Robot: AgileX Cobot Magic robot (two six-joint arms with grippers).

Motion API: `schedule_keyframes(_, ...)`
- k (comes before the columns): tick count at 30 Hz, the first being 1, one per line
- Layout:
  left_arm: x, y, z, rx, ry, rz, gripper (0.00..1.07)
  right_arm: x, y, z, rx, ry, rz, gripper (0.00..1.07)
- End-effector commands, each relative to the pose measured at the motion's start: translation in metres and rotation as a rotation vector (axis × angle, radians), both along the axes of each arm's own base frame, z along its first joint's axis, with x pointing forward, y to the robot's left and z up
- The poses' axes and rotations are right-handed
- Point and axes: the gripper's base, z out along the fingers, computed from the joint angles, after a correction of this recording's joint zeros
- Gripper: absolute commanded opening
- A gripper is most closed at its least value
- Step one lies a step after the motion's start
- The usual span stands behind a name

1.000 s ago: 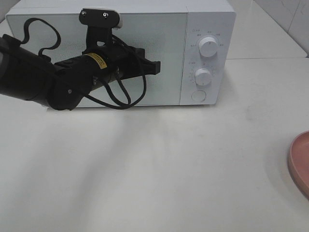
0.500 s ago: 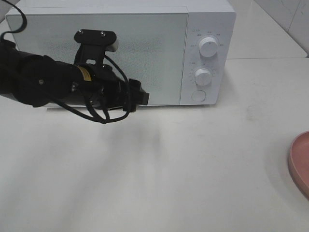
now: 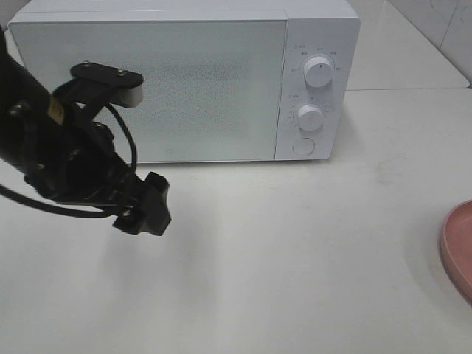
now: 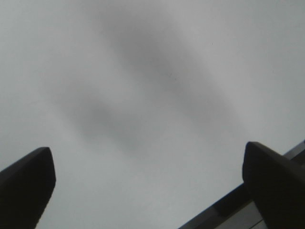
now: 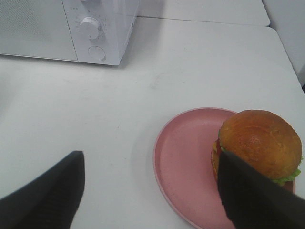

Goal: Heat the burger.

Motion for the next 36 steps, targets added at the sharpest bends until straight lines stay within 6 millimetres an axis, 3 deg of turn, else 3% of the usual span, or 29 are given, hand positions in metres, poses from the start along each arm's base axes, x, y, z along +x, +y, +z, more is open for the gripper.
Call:
schedule_keyframes(1, -0.013, 0.020, 0.021, 0.055, 0.018, 0.029, 1.01, -0.004, -0.001, -0.001, -0.002, -0.025, -0.006, 0.75)
schedule_keyframes(5, -0.011, 0.042, 0.032, 0.068, 0.037, 0.126, 1.01, -0.004, -0.001, -0.001, -0.002, -0.025, -0.006, 0.75)
schedule_keyframes(6, -0.009, 0.062, 0.039, 0.069, 0.052, 0.197, 1.01, -0.004, -0.001, -0.001, -0.002, -0.025, -0.006, 0.75)
schedule_keyframes(8, -0.009, 0.070, 0.042, 0.071, 0.056, 0.225, 1.01, -0.004, -0.001, -0.001, -0.002, -0.025, -0.006, 0.75)
schedule_keyframes(10, -0.008, 0.101, 0.052, 0.082, 0.066, 0.317, 1.01, -0.004, -0.001, -0.001, -0.002, -0.025, -0.006, 0.75)
schedule_keyframes(11, -0.008, 0.101, 0.052, 0.082, 0.066, 0.317, 1.01, -0.004, -0.001, -0.001, -0.002, -0.025, -0.006, 0.75)
schedule_keyframes(13, -0.011, 0.142, 0.063, 0.099, 0.077, 0.428, 1.01, -0.004, -0.001, -0.001, -0.002, -0.025, -0.006, 0.75)
schedule_keyframes(16, -0.013, 0.151, 0.065, 0.100, 0.077, 0.465, 1.01, -0.004, -0.001, -0.001, -0.002, -0.025, -0.006, 0.75)
schedule_keyframes(18, -0.022, 0.176, 0.075, 0.052, 0.078, 0.603, 1.01, -0.004, -0.001, -0.001, -0.002, -0.025, -0.006, 0.75)
schedule_keyframes(24, -0.040, 0.188, 0.078, 0.040, 0.101, 0.666, 1.01, -0.004, -0.001, -0.001, -0.002, -0.025, -0.006, 0.75)
schedule_keyframes(26, -0.063, 0.187, 0.070, 0.045, 0.118, 0.666, 1.01, -0.004, -0.001, -0.001, -0.002, -0.025, -0.006, 0.75)
schedule_keyframes(36, -0.119, 0.185, 0.047, 0.013, 0.001, 0.669, 1.01, -0.004, -0.001, -0.001, -0.002, -0.025, -0.006, 0.75)
